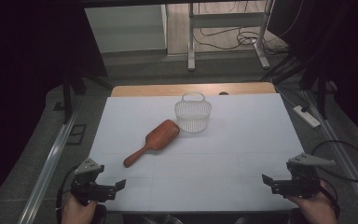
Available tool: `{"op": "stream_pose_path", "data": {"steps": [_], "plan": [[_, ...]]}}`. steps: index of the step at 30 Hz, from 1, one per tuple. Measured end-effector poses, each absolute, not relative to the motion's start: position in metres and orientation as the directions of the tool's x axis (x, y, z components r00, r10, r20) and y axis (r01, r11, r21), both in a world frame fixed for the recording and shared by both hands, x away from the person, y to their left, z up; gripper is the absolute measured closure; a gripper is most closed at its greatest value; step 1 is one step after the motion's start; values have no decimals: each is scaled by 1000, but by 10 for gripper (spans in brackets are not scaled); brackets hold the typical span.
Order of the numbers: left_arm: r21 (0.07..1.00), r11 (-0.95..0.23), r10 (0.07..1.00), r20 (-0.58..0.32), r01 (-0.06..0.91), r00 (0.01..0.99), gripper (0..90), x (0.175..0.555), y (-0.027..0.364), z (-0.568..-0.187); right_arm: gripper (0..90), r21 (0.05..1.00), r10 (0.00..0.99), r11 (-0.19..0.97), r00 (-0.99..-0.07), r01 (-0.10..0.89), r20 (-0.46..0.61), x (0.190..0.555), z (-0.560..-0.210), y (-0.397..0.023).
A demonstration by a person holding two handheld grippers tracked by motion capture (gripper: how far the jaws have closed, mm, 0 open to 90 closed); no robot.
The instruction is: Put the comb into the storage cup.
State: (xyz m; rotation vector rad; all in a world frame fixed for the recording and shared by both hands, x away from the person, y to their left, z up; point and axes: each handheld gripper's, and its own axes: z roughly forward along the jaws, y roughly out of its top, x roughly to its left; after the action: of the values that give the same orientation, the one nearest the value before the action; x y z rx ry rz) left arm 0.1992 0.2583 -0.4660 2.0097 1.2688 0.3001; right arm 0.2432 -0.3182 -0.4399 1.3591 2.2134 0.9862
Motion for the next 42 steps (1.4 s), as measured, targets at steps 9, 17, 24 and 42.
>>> {"op": "stream_pose_path", "data": {"steps": [9,17,24,42], "plan": [[680,-240,849,-198,693,489,0,200,261,-467,0,717,888,288,-457,634,47,243,-440,-317],[671,-248,849,-196,699,490,0,202,259,-467,0,719,887,291,-460,631,46,243,-440,-318],[655,-254,849,-203,712,489,0,204,259,-467,0,717,887,295,-461,631,41,243,-440,-317],[646,-275,844,-193,713,500,0,213,257,-466,0,722,886,294,-462,627,41,243,-439,-317]]}}
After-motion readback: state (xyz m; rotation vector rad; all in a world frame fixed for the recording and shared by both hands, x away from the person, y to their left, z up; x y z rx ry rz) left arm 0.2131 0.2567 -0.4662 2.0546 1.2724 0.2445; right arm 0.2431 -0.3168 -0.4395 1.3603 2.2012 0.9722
